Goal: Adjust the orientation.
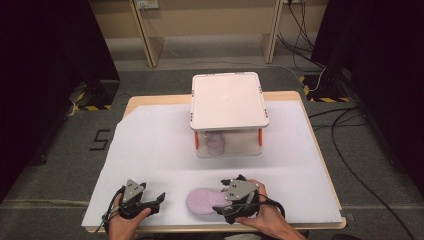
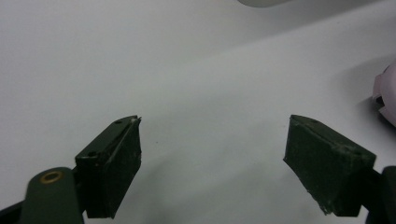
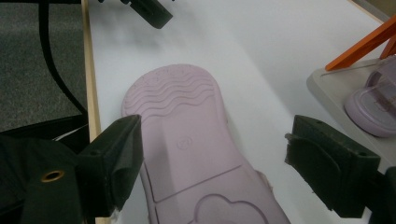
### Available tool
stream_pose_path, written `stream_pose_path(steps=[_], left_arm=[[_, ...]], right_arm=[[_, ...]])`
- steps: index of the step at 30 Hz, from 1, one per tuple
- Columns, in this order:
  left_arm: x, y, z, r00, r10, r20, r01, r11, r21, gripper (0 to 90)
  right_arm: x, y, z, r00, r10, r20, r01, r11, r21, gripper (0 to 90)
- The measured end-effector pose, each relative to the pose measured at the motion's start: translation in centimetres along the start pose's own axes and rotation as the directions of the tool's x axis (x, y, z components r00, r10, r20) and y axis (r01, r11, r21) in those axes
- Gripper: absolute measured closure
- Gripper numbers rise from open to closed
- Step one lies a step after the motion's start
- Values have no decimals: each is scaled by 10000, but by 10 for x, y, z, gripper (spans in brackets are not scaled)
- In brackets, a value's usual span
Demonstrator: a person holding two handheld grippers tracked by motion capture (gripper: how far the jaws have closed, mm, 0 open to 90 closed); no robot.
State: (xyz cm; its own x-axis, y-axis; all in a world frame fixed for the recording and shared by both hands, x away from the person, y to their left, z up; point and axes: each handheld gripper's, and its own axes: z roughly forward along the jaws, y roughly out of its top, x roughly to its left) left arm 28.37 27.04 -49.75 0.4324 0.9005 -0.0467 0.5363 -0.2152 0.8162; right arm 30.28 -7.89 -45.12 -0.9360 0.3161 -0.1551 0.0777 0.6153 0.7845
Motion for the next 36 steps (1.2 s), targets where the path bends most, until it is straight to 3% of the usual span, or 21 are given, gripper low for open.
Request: stream_pose_path(steps=[7, 10, 14, 18, 25, 28, 30, 32, 35, 36], left_arm=[[0, 0, -1, 10000, 27, 12, -27, 10000, -54, 183], [0, 0, -1, 10000, 27, 24, -27, 10000, -2, 182], [0, 0, 0, 10000, 30, 29, -30, 10000, 17, 182], [1, 0, 0, 10000, 27, 17, -28, 10000, 23, 183], [0, 0, -1, 10000, 27, 1, -27, 10000, 27, 182], [0, 0, -1, 10000, 23, 15, -23, 10000, 11, 182], [1, 0, -1, 10000, 14, 23, -14, 10000, -2, 183], [1, 0, -1, 10000, 27, 5, -27, 10000, 11, 183], [0, 0, -1, 10000, 30, 27, -30, 10000, 5, 182], [0, 0, -1, 10000, 29, 25, -29, 10000, 3, 182]], right_arm=[[9, 1, 6, 9968, -801, 10, 801, 9965, 243, 179], [12, -1, 9, 9964, -840, -148, 846, 9955, 423, 177], [15, -2, 11, 9914, -1300, -121, 1306, 9893, 656, 174], [13, -2, 11, 9881, -1533, 112, 1521, 9857, 718, 239], [0, -6, 9, 9991, -414, 33, 411, 9979, 493, 258], [-6, -8, 9, 9994, 344, -104, -341, 9988, 349, 281], [-12, -10, 7, 9924, 1209, -214, -1206, 9926, 157, 291], [-21, -13, 6, 9739, 2236, -389, -2235, 9747, 71, 293], [-30, -19, 3, 9476, 3117, -704, -3132, 9496, -113, 303], [-33, -20, 2, 9429, 3249, -733, -3271, 9448, -198, 307]])
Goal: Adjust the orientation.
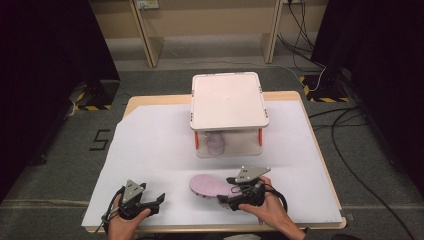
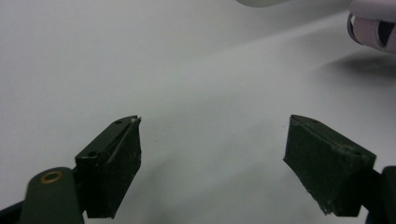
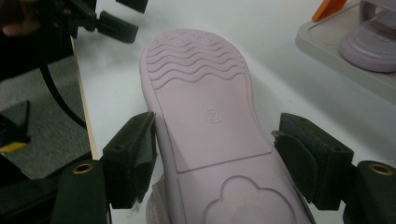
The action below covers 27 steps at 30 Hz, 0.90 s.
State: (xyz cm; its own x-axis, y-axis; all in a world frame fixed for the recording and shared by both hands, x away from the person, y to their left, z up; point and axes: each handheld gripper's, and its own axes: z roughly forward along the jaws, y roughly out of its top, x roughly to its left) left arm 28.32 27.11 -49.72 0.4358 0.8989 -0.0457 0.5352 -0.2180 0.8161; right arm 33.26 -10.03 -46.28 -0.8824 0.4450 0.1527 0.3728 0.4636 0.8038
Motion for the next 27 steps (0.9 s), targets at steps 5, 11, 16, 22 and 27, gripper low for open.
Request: stream_pose_path(steps=[5, 11, 16, 22, 27], left_arm=[[0, 0, 1, 10000, -2, -6, 2, 10000, 17, 183], [0, 0, 1, 10000, 44, 3, -44, 10000, 29, 183], [0, 0, 2, 10000, 17, -4, -17, 10000, 51, 183], [1, -1, 3, 10000, 5, -11, -5, 10000, 87, 183], [1, -1, 3, 10000, -9, -42, 9, 9999, 107, 183]], right_arm=[[-2, 2, -2, 9994, -254, 234, 256, 9996, -86, 330], [-2, 8, 1, 9938, -842, 722, 862, 9960, -254, 385], [-7, 13, -1, 9883, -977, 1172, 1033, 9937, -428, 420], [-12, 16, 4, 9799, -1202, 1595, 1299, 9902, -517, 435], [-18, 20, 9, 9672, -1636, 1941, 1695, 9854, -145, 436]])
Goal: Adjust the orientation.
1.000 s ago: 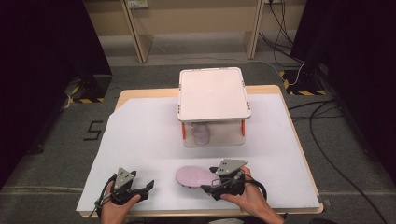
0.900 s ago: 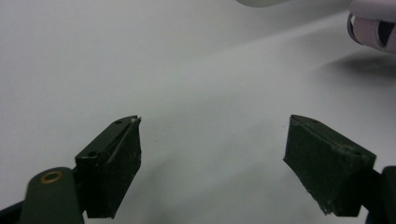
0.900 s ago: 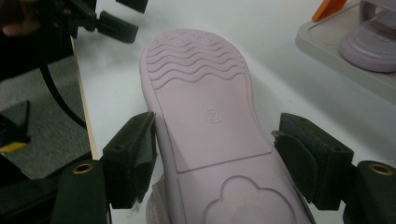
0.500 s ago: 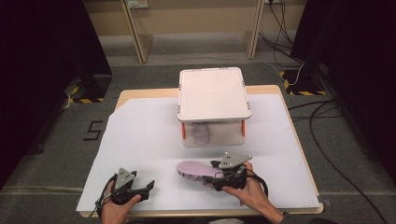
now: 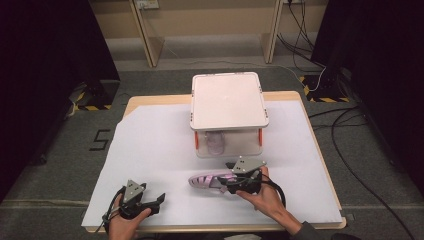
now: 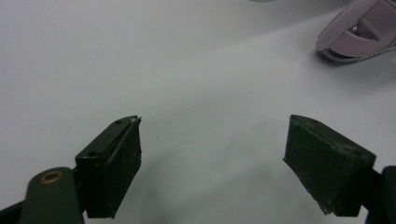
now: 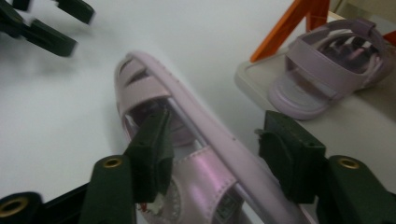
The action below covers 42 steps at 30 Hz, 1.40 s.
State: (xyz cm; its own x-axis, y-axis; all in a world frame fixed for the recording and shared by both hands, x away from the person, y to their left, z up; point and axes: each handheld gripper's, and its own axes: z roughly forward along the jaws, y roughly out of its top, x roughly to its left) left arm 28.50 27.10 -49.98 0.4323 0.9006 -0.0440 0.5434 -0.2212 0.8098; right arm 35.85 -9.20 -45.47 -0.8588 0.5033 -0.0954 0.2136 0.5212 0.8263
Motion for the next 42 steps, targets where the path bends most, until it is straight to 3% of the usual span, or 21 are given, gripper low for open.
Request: stream_pose_path(steps=[6, 11, 14, 18, 23, 26, 29, 31, 34, 35, 38, 40, 42], left_arm=[[0, 0, 0, 10000, 12, 32, -12, 10000, 0, 183], [-1, 0, -1, 10000, -3, 29, 3, 10000, -57, 183], [-1, 0, -1, 10000, -21, 33, 22, 10000, -65, 183], [-1, 1, -1, 10000, 34, 37, -33, 9999, -107, 184], [-1, 1, -2, 10000, 25, 55, -25, 9999, -113, 184], [-1, 1, -3, 10000, 24, 57, -23, 9999, -119, 184], [-1, 1, -2, 10000, 40, 52, -40, 9999, -103, 184], [-2, 1, -1, 10000, 69, 69, -69, 9999, -78, 184], [-3, 1, 0, 9999, 89, 76, -89, 9999, -52, 184], [-3, 1, 0, 9999, 83, 82, -83, 9999, -72, 184], [-2, 1, -1, 10000, 31, 68, -30, 10000, -72, 184], [-1, 1, -1, 10000, 46, 66, -46, 9999, -92, 184], [-1, 1, -2, 10000, 57, 69, -56, 9999, -94, 185]], right_arm=[[-10, 0, 2, 9994, 301, -172, -297, 9993, 217, 411], [-24, -7, 3, 9862, 1484, -736, -1479, 9889, 122, 397], [-28, -7, 0, 9819, 1730, -770, -1731, 9849, 56, 353], [-28, -8, -1, 9855, 1403, -951, -1384, 9900, 260, 266], [-22, -7, -2, 9960, 352, -822, -319, 9986, 413, 224], [-20, -8, -6, 9978, -320, -577, 355, 9975, 610, 226], [-19, -12, -8, 9952, -846, -497, 888, 9920, 895, 318], [-18, -12, -7, 9900, -1408, -5, 1401, 9844, 1060, 424], [-21, -8, -6, 9764, -2023, 753, 1905, 9716, 1402, 665], [-23, -7, -6, 9776, -1920, 861, 1791, 9740, 1386, 692], [-21, -5, -7, 9661, -2295, 1183, 2114, 9662, 1476, 733], [-19, -3, -9, 9703, -2136, 1137, 1948, 9683, 1567, 735], [-19, -1, -15, 9829, -1593, 922, 1439, 9774, 1550, 736]])
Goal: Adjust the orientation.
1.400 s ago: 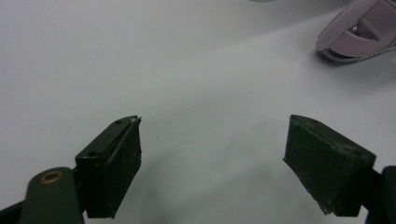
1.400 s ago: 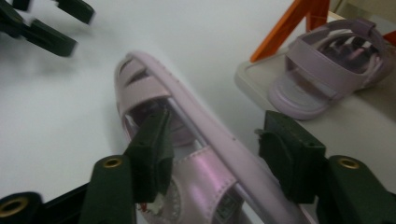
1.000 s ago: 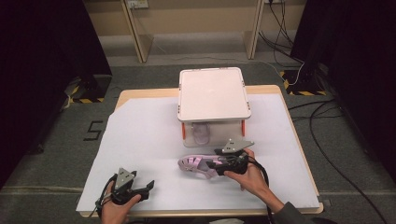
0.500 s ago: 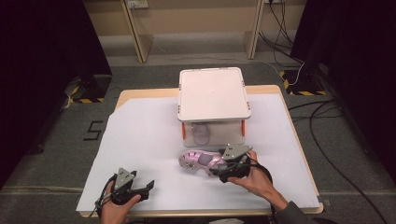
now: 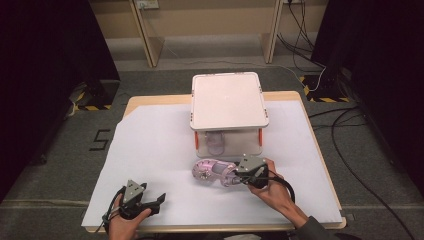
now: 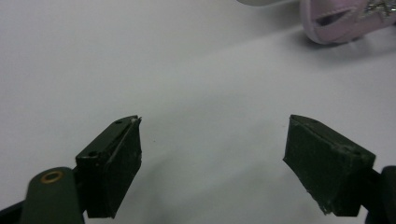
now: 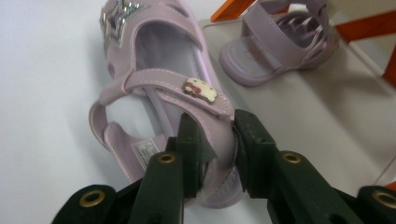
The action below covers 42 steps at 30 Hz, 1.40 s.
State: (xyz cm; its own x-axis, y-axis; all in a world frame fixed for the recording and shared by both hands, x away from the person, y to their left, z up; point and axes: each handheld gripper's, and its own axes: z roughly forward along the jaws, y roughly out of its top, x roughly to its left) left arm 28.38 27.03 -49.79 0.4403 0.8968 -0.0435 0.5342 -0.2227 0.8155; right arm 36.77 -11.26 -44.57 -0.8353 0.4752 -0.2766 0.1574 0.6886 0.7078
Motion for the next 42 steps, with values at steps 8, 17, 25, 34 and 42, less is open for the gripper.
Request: stream_pose_path(steps=[8, 17, 25, 34, 42], left_arm=[[0, 0, -1, 10000, -32, -5, 32, 10000, -19, 185], [0, 0, -1, 10000, -31, -25, 31, 10000, -4, 184], [0, 0, -1, 10000, -41, -22, 41, 10000, -27, 184], [0, 0, -1, 10000, -32, -84, 32, 10000, -7, 184], [0, 0, -2, 10000, 2, -78, -3, 10000, -72, 184]], right_arm=[[-3, -11, -24, 9738, 1905, -1245, -1872, 9816, 377, 742], [-6, -23, -13, 9558, 2583, -1403, -2515, 9657, 641, 637], [-2, -24, -16, 9387, 3026, -1650, -2921, 9526, 852, 502], [2, -35, -24, 9191, 3416, -1962, -3264, 9392, 1065, 474], [27, -35, -42, 9086, 3335, -2514, -3161, 9425, 1083, 428]])
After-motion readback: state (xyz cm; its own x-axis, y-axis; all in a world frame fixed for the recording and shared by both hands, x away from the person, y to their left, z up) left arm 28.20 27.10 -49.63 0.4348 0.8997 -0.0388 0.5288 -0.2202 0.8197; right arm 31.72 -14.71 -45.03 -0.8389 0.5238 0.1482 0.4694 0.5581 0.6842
